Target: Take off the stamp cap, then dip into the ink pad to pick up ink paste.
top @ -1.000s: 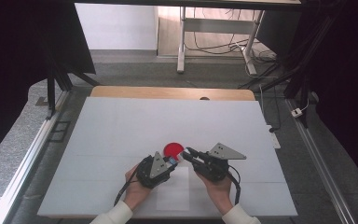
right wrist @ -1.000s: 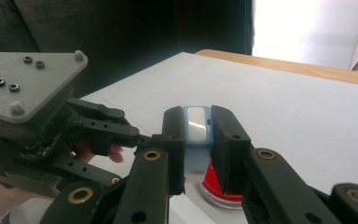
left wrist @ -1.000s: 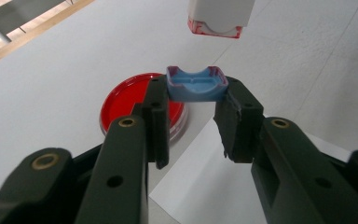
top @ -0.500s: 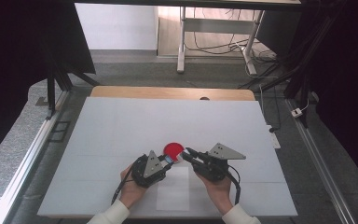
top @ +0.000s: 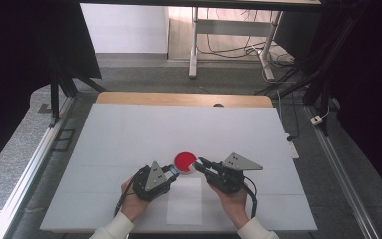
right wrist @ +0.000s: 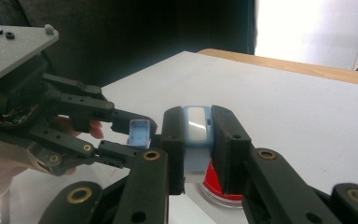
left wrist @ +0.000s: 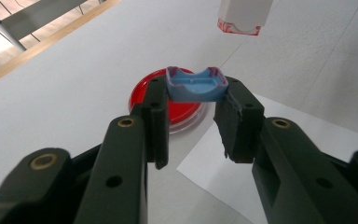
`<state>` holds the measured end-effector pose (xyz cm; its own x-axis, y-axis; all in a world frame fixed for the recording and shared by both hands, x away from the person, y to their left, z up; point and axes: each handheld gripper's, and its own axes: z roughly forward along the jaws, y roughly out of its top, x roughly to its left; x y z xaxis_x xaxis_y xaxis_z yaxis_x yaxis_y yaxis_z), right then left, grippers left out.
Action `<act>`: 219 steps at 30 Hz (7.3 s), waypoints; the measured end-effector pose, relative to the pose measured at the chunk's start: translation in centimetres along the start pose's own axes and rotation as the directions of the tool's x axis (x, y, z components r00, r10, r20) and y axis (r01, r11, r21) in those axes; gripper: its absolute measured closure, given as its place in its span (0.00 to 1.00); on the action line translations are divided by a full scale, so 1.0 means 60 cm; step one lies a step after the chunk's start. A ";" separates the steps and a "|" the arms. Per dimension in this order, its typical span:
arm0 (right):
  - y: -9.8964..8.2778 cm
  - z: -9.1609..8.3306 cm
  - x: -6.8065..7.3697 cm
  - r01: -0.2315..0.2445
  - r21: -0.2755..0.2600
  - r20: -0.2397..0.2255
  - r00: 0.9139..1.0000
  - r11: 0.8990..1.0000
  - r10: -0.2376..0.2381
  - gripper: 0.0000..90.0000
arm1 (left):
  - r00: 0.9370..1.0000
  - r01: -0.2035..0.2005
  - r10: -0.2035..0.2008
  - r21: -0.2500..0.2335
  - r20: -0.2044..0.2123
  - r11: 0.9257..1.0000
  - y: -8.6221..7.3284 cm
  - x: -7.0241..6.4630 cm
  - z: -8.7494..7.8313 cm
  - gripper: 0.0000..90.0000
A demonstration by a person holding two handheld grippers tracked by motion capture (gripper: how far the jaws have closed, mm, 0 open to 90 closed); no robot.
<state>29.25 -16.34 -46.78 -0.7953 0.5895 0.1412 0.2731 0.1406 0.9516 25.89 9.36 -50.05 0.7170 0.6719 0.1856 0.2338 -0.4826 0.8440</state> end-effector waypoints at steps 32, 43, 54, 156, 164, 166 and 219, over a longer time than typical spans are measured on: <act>-0.002 -0.001 -0.004 0.032 0.012 0.023 0.999 0.999 -0.032 0.83 | 0.995 0.085 -0.085 -0.013 -0.044 0.996 -0.065 0.041 -0.096 0.72; -0.001 -0.003 -0.006 0.044 0.011 0.038 0.998 0.999 -0.045 0.83 | 0.991 0.113 -0.113 -0.004 -0.073 0.994 -0.099 0.051 -0.130 0.72; 0.003 -0.007 -0.009 0.053 0.002 0.042 0.998 0.999 -0.053 0.83 | 0.987 0.136 -0.135 -0.002 -0.083 0.991 -0.111 0.062 -0.136 0.72; 0.009 0.160 -0.053 0.167 0.367 -0.013 0.985 0.915 -0.174 0.83 | 0.987 0.146 -0.144 0.027 -0.065 0.989 -0.115 0.067 -0.123 0.72; 0.005 0.162 -0.053 0.170 0.371 -0.021 0.984 0.913 -0.175 0.83 | 0.988 0.145 -0.143 0.027 -0.066 0.989 -0.116 0.068 -0.123 0.72; 0.005 0.162 -0.053 0.170 0.371 -0.021 0.984 0.913 -0.175 0.83 | 0.988 0.145 -0.143 0.027 -0.066 0.989 -0.116 0.068 -0.123 0.72; -0.005 0.163 -0.042 0.200 0.393 0.001 0.976 0.897 -0.218 0.84 | 0.987 0.146 -0.144 0.026 -0.068 0.989 -0.116 0.067 -0.124 0.72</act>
<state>36.47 -10.12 -50.07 -0.8351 0.5457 -0.0698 0.2992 0.5569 0.7748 22.26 19.62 -51.40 0.6295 0.7711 0.0958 0.3531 -0.3937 0.8487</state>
